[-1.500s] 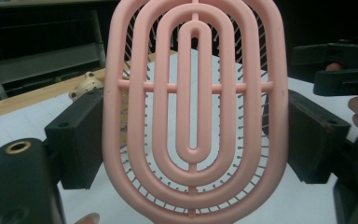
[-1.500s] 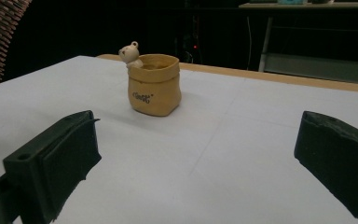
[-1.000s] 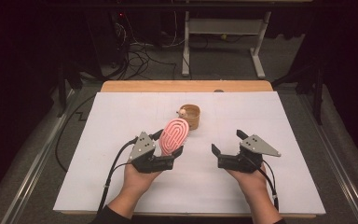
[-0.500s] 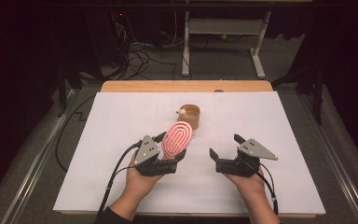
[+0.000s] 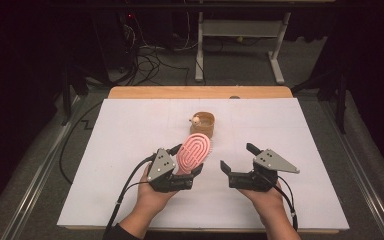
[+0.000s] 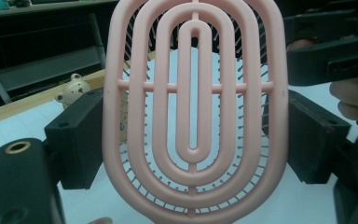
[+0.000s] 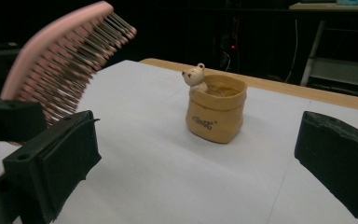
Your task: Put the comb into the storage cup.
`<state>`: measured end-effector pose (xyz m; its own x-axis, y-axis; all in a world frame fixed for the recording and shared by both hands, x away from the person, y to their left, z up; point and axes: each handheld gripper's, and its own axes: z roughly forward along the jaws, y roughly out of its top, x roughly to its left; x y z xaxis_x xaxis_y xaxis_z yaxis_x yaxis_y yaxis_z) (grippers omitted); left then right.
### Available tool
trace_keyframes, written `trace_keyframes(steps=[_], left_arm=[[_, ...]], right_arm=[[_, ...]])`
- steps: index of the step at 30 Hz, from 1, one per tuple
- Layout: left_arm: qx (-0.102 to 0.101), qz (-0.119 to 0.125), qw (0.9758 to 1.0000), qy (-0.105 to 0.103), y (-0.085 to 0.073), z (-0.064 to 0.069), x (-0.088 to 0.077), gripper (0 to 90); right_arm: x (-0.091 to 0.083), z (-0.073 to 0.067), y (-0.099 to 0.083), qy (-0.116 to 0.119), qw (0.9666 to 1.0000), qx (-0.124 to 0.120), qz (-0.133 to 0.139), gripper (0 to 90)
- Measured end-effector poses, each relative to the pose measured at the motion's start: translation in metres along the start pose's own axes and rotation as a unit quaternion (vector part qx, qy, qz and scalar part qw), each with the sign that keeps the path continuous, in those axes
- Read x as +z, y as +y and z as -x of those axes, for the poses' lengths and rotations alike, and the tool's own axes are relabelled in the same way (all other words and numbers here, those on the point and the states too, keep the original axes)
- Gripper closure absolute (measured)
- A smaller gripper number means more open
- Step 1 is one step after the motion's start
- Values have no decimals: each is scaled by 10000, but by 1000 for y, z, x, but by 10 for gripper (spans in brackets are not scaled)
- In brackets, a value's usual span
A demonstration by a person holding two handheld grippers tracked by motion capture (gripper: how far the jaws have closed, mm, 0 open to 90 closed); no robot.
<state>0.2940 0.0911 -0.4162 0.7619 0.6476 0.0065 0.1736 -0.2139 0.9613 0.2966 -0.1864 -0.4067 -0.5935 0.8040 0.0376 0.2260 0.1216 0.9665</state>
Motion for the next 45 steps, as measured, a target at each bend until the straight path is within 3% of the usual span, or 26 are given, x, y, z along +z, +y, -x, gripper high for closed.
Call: trace_keyframes(steps=[20,34,45], left_arm=[[-4,3,10000,0,0,10,5,181],[111,87,9998,-140,6,26,6,181],[90,6,9998,-197,5,30,13,182]], right_arm=[[-12,-20,27,535,9977,288,311,1],[-2,-32,26,823,9953,459,214,17],[4,-30,23,806,9943,700,76,77]])
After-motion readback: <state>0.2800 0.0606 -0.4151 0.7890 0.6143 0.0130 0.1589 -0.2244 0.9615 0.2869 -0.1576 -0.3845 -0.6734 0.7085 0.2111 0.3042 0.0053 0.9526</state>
